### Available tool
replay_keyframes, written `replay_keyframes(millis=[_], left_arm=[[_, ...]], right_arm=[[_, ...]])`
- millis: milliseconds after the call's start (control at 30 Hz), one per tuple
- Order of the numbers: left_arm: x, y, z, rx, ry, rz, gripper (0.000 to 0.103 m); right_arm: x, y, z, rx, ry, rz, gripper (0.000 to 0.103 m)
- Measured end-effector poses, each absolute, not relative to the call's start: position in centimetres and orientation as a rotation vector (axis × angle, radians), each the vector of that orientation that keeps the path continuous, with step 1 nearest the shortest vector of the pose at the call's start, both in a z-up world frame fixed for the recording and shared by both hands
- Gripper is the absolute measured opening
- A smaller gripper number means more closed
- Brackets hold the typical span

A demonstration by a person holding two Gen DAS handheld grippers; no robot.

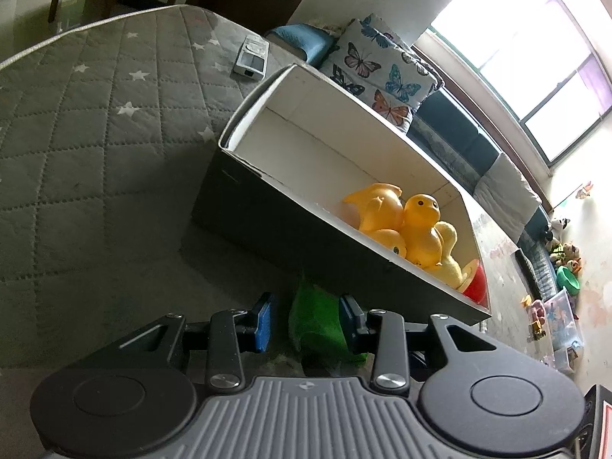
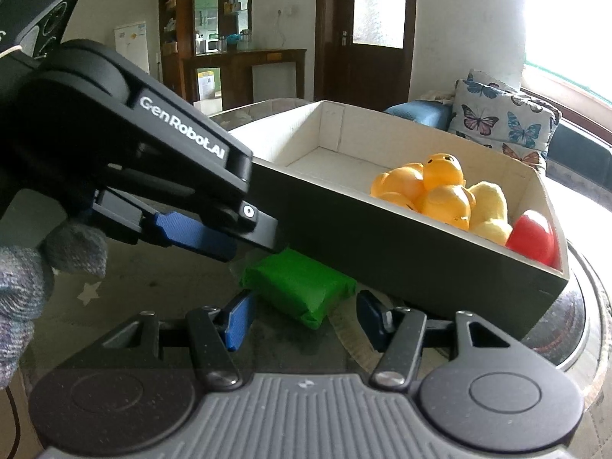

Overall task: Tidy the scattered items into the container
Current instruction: 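Grasp the green block between the left and right grippers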

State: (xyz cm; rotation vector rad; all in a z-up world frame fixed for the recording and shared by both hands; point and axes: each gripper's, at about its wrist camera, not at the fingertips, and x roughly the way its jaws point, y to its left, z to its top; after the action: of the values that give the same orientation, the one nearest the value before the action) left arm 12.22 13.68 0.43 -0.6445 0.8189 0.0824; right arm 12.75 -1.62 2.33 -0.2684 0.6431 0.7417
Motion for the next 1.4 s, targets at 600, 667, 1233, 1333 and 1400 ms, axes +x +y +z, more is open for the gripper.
replay_keyframes(millis=[600, 667, 1233, 1333, 1400], left_arm=[[11.9, 13.1, 0.8, -0.627, 0.818, 0.039, 0.027], [11.6, 12.8, 1.2, -0.627, 0.812, 0.021, 0.025], [10.9, 13.7, 1.5, -0.652, 0.798, 0.063, 0.030], [10.9, 13.8, 1.1, -0.654, 0.808, 0.065, 0.030], [10.9, 13.9, 0.9, -0.660, 0.813, 0.067, 0.031]], right_arm=[[11.8, -1.3, 3.0, -0.289, 0.610, 0.755, 0.044], [11.4, -1.4, 3.4, -0.289, 0.597, 0.764, 0.039], [11.3, -1.5, 4.0, -0.295, 0.572, 0.774, 0.054], [11.7, -1.4, 3.6, -0.300, 0.591, 0.766, 0.056], [11.9, -1.3, 3.2, -0.295, 0.606, 0.771, 0.056]])
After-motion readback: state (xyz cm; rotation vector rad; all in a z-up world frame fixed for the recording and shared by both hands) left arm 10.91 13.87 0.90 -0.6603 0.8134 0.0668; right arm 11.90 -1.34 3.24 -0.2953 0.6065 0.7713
